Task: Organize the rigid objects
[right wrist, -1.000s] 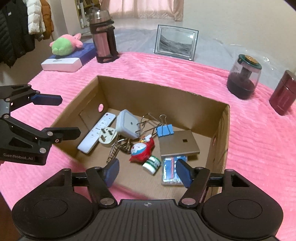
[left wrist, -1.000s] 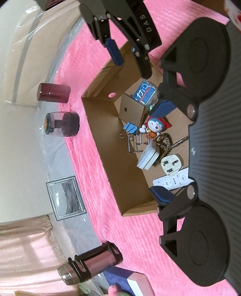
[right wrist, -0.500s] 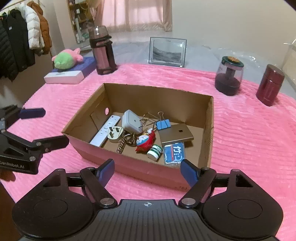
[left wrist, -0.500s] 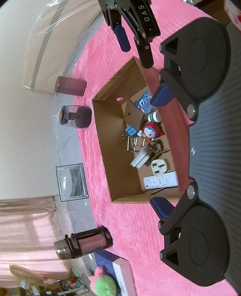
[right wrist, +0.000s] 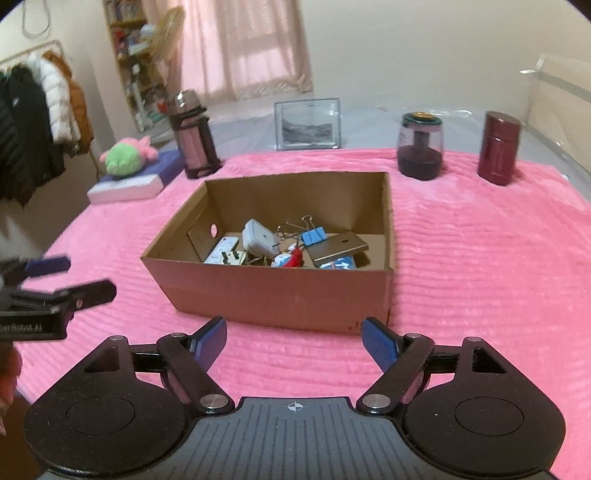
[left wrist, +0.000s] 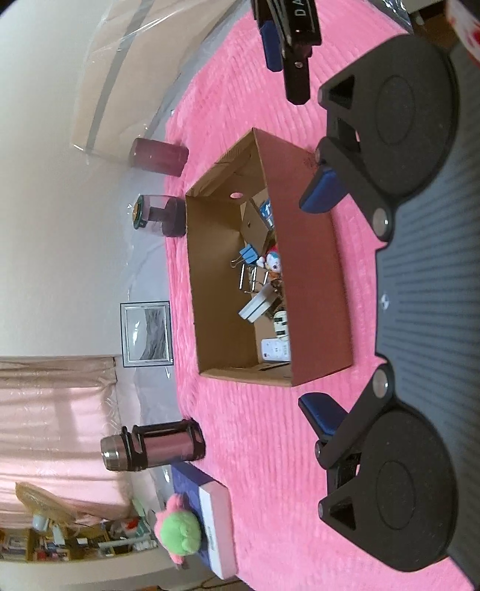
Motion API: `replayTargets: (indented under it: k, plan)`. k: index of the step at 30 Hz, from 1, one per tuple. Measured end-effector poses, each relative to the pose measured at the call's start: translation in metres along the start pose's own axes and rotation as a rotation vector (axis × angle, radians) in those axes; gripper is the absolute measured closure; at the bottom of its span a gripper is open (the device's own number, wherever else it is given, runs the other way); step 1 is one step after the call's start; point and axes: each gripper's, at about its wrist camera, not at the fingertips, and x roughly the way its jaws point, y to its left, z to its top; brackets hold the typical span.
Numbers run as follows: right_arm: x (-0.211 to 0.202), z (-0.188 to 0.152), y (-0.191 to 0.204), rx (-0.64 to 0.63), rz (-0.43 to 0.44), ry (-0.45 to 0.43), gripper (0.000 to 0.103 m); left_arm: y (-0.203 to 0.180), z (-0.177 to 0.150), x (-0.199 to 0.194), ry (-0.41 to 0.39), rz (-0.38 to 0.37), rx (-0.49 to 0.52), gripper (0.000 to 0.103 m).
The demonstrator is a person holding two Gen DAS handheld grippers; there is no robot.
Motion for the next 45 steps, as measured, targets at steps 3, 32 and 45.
replayTargets:
  k: [3,32,45]
  plan:
    - [-0.012,-0.012,0.001,0.031,-0.005,-0.032,0.025,-0.004,-0.010,-0.011,-0.006,0.010,-0.018,0.002]
    - [-0.046,-0.099,0.021,0.024,-0.031,-0.024,0.025,-0.029,-0.078,-0.051,0.063,0.070,-0.070,0.001]
    - [-0.058,-0.100,0.017,0.057,-0.045,-0.034,0.025,-0.034,-0.081,-0.057,0.079,0.063,-0.086,0.001]
